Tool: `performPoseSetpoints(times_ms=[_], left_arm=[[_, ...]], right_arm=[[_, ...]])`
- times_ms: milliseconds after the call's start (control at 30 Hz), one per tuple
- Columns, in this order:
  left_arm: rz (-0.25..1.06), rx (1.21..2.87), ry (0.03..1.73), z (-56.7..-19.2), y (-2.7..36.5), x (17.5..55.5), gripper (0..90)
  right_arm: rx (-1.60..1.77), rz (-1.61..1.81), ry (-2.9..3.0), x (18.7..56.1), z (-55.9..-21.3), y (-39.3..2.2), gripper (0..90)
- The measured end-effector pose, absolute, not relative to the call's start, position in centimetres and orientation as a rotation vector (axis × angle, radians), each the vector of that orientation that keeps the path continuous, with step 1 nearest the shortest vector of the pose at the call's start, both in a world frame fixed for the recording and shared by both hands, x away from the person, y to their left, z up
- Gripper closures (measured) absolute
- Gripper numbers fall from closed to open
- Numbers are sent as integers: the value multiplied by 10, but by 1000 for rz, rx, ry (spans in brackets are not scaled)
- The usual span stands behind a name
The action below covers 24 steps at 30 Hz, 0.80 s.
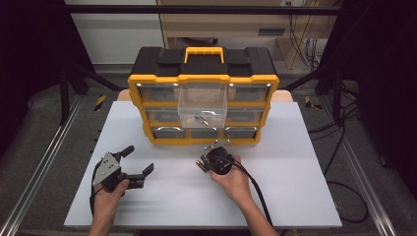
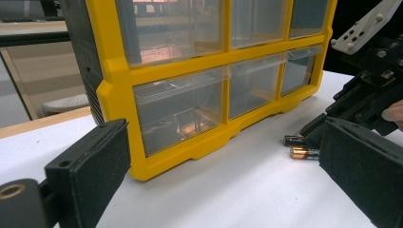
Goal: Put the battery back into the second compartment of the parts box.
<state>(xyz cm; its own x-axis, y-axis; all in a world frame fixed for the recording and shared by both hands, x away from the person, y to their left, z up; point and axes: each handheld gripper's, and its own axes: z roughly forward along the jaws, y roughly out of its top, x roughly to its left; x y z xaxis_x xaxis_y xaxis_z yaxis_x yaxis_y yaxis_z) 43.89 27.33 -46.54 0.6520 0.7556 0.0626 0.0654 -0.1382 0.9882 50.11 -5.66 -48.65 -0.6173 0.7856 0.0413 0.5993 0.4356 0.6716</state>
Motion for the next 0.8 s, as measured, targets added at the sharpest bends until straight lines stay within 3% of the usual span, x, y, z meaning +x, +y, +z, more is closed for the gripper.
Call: performPoseSetpoints(times_ms=[800], left_arm=[[686, 1617, 691, -465, 274, 439, 29]], right_arm=[[1197, 1073, 2307, 492, -478, -77, 769]])
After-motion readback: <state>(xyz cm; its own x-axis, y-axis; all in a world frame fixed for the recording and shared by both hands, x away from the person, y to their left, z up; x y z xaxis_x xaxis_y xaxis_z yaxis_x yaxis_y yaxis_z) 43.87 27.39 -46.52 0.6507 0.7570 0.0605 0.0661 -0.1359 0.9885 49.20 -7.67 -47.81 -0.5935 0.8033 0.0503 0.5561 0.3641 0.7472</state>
